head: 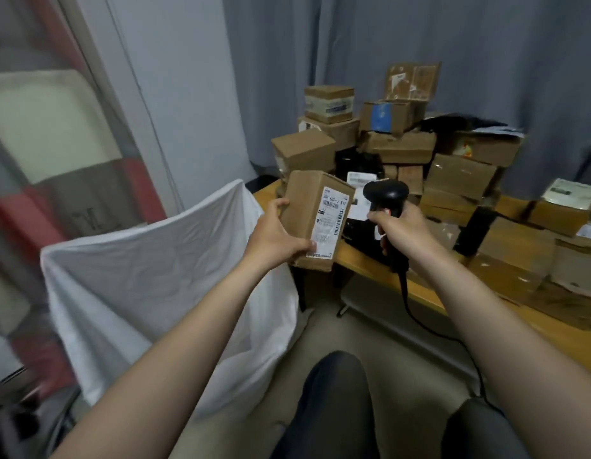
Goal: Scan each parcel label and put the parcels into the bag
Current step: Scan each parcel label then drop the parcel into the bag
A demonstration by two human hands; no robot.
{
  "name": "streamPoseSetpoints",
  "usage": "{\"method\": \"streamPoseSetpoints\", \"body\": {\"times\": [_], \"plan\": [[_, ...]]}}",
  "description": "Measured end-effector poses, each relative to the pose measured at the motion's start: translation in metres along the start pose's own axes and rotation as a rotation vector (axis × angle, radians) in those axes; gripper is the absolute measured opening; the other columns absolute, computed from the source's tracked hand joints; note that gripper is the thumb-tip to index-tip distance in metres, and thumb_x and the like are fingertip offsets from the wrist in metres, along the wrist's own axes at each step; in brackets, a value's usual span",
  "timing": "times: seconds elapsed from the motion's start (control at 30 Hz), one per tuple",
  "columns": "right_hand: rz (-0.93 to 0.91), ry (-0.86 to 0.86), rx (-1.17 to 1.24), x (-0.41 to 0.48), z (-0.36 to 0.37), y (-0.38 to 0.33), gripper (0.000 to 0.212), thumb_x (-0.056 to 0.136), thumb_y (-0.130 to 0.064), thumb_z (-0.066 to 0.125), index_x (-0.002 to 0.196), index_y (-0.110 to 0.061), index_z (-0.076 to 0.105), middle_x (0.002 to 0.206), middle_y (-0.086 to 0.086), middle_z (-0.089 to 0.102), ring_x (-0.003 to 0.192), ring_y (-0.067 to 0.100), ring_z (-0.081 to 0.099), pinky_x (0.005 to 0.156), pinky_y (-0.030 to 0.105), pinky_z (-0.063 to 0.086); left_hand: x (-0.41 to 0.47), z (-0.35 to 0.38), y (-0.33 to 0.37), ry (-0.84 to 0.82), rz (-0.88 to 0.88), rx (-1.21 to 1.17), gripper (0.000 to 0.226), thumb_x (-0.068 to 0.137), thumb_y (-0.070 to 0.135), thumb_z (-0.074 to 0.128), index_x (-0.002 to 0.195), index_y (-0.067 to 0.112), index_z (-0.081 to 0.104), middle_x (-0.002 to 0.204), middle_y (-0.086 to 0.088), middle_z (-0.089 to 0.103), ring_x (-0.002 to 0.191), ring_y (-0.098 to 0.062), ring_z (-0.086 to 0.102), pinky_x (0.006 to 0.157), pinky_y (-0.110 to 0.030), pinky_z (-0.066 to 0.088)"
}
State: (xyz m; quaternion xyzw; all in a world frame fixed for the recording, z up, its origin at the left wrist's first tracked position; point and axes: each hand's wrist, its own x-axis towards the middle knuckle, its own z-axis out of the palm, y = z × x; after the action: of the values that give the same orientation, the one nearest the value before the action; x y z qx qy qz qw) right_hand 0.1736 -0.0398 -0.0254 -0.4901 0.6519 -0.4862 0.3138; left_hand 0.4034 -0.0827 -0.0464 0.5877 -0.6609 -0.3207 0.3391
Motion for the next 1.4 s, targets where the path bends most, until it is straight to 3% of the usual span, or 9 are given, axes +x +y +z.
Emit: {"method": "streamPoseSetpoints", "body": {"times": [0.17, 0.33, 0.5, 0.7, 0.87, 0.93, 1.03, 1.17, 1.4], "plan": [[0.016, -0.093, -0.042, -0.006, 0.035, 0.0, 0.011, 0.098, -0.024, 0.066, 0.094, -0.021, 0.056, 0.077, 0.005, 0.058, 0.066, 0.028, 0.059, 0.063, 0.041, 0.05, -0.017, -0.033, -0.049, 0.034, -0.076, 0.311, 0.092, 0.062, 0.036, 0.092, 0.132, 0.041, 0.033, 0.128, -0.003, 0.046, 0.105, -0.028, 0.059, 0.085, -0.05, 0.059], [0.045, -0.12, -0.053, -0.007, 0.053, 0.006, 0.012, 0.095, -0.029, 0.068, 0.094, -0.021, 0.058, 0.075, 0.003, 0.056, 0.067, 0.027, 0.058, 0.065, 0.041, 0.048, -0.025, -0.052, -0.1, -0.056, -0.325, 0.626, 0.063, 0.065, 0.033, 0.085, 0.107, 0.037, 0.038, 0.12, -0.007, 0.044, 0.105, -0.034, 0.054, 0.09, -0.047, 0.051], [0.022, -0.138, -0.085, -0.006, 0.061, 0.012, 0.012, 0.101, -0.023, 0.066, 0.095, -0.018, 0.056, 0.077, 0.003, 0.053, 0.062, 0.018, 0.054, 0.048, 0.02, 0.046, -0.02, -0.047, -0.143, -0.102, -0.481, 0.825, 0.074, 0.074, 0.031, 0.086, 0.132, 0.028, 0.04, 0.137, -0.014, 0.038, 0.126, -0.039, 0.045, 0.101, -0.051, 0.044], [0.054, -0.149, -0.036, -0.001, 0.06, 0.02, 0.025, 0.099, -0.025, 0.069, 0.084, -0.03, 0.049, 0.074, 0.002, 0.054, 0.058, 0.023, 0.057, 0.055, 0.032, 0.047, -0.011, -0.033, -0.177, -0.094, -0.522, 0.895, 0.096, 0.084, 0.025, 0.082, 0.156, 0.026, 0.02, 0.159, -0.019, 0.019, 0.146, -0.046, 0.024, 0.111, -0.064, 0.033], [0.078, -0.137, 0.016, 0.002, 0.049, 0.022, 0.022, 0.097, -0.024, 0.069, 0.085, -0.027, 0.052, 0.069, 0.004, 0.054, 0.052, 0.025, 0.055, 0.057, 0.037, 0.049, -0.003, -0.018, -0.166, -0.171, -0.523, 0.871, 0.076, 0.084, 0.033, 0.082, 0.146, 0.027, 0.038, 0.155, -0.013, 0.027, 0.143, -0.044, 0.027, 0.11, -0.069, 0.032], [0.09, -0.12, 0.037, 0.0, 0.042, 0.02, 0.011, 0.098, -0.024, 0.068, 0.097, -0.024, 0.058, 0.08, 0.005, 0.057, 0.058, 0.024, 0.058, 0.054, 0.036, 0.053, 0.002, -0.016, -0.147, -0.209, -0.483, 0.833, 0.075, 0.081, 0.039, 0.086, 0.143, 0.028, 0.045, 0.155, -0.01, 0.03, 0.144, -0.042, 0.028, 0.111, -0.067, 0.034], [0.118, -0.076, 0.05, -0.001, 0.022, 0.016, 0.021, 0.099, -0.028, 0.067, 0.115, -0.016, 0.06, 0.094, 0.006, 0.06, 0.069, 0.024, 0.062, 0.05, 0.03, 0.056, 0.013, -0.009, -0.11, -0.187, -0.331, 0.79, 0.069, 0.081, 0.044, 0.084, 0.139, 0.028, 0.051, 0.147, -0.008, 0.04, 0.137, -0.038, 0.038, 0.106, -0.056, 0.041], [0.101, 0.021, 0.069, -0.006, -0.014, 0.008, 0.008, 0.102, -0.026, 0.064, 0.105, -0.021, 0.059, 0.083, 0.005, 0.061, 0.062, 0.02, 0.062, 0.053, 0.034, 0.06, 0.026, 0.017, -0.051, -0.107, -0.105, 0.777, 0.064, 0.081, 0.047, 0.083, 0.135, 0.029, 0.054, 0.138, -0.006, 0.05, 0.126, -0.035, 0.048, 0.09, -0.047, 0.048], [0.103, 0.173, 0.071, -0.007, -0.09, 0.002, 0.009, 0.099, -0.026, 0.065, 0.099, -0.023, 0.056, 0.086, 0.007, 0.059, 0.059, 0.021, 0.062, 0.061, 0.038, 0.061, 0.056, 0.082, 0.039, -0.178, 0.145, 0.748, 0.064, 0.076, 0.056, 0.083, 0.128, 0.029, 0.057, 0.136, -0.005, 0.053, 0.127, -0.037, 0.049, 0.096, -0.05, 0.052]]}}
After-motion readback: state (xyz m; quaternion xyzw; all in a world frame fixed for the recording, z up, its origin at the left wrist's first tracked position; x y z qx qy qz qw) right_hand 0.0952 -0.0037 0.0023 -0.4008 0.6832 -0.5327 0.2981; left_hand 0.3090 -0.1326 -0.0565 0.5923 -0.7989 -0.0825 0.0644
